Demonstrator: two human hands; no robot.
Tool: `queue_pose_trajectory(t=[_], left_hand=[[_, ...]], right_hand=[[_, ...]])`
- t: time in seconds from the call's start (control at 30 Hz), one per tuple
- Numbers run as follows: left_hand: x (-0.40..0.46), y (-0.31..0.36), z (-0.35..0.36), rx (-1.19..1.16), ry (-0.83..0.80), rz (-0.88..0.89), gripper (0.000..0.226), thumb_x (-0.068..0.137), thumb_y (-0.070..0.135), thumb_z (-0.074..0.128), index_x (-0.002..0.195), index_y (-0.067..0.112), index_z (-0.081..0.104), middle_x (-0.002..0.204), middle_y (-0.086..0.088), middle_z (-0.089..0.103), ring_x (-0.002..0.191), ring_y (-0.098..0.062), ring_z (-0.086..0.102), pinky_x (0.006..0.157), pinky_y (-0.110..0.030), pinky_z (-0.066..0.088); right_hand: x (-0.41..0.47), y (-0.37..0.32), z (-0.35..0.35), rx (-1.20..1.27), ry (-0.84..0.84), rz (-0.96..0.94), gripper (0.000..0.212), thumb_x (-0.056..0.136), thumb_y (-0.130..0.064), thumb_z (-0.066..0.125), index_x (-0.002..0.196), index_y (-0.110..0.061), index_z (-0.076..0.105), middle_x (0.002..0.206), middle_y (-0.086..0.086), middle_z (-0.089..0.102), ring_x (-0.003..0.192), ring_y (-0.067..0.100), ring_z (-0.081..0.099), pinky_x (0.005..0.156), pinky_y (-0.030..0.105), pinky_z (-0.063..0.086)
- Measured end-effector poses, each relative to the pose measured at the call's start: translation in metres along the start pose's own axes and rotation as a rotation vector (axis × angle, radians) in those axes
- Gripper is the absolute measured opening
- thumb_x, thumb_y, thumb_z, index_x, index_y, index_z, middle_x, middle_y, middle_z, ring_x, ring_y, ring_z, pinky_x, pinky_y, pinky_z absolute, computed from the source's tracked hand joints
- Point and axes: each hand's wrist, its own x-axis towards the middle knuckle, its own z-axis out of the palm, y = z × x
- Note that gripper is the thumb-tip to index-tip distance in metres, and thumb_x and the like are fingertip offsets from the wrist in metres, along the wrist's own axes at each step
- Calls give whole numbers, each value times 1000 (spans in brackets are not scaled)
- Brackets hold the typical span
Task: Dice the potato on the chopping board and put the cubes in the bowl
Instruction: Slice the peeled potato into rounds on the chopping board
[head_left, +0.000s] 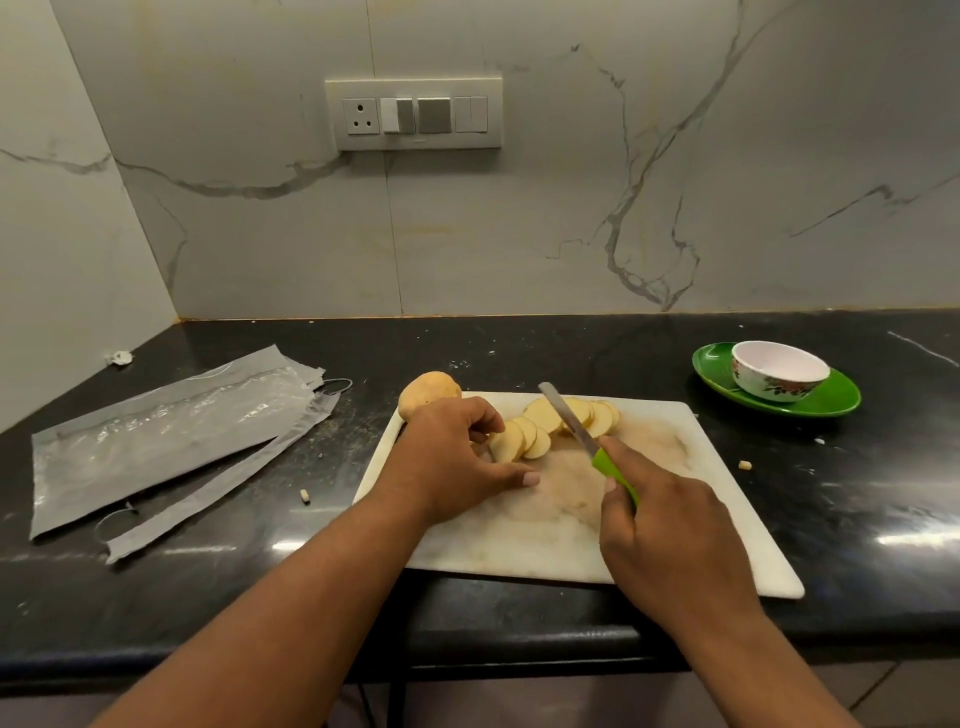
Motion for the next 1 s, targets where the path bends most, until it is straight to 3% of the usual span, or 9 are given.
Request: queue_pose_trajectory(t=[0.13,0.3,0.47,0.7,0.8,0.93,1.0], left_hand=[[6,13,1,192,20,15,56,71,69,83,109,30,71,94,15,68,83,-4,62,74,-24,59],[17,28,3,306,32,4,42,87,53,77,120,29,71,106,8,73,92,-9,64,76,-24,53],[32,33,7,348,72,-19,24,94,42,72,112,27,74,100,6,75,87,-12,66,65,-20,47],[33,27,10,369,96,90,25,94,40,69,115,28,75,110,7,75,102,-15,68,78,-23,46],[26,18,3,362,203,137,45,87,52,74,127,31,72,123,8,73,117,-16,65,95,-30,50],[28,1,-19,254,408,47,49,80,46,82,124,25,74,122,1,72,120,-21,60,103,-36,46],[32,-7,-26,247,350,-85,63,81,50,81,136,25,66,135,-2,66,132,-25,52,110,-42,42]], right_hand=[[-2,1,0,37,-9,-5,48,99,-29,48,146,-35,48,68,-12,53,62,2,49,50,14,27],[-1,3,0,2,-35,4,49,100,-34,43,149,-36,43,75,-10,59,67,6,53,57,20,37],[-2,2,2,-5,-45,-1,52,100,-35,41,151,-37,37,76,-12,54,68,5,50,62,23,38],[-1,6,4,6,-28,11,52,101,-37,39,152,-40,33,79,-12,52,69,6,49,62,22,34],[-1,7,5,5,-18,14,52,100,-36,40,151,-40,35,81,-12,53,69,7,47,63,23,34],[-1,9,8,-18,-11,9,51,100,-35,41,151,-40,35,96,-8,66,75,11,49,67,25,39],[0,9,8,-21,-15,10,51,101,-36,40,152,-40,34,99,-8,67,76,10,49,69,25,41]])
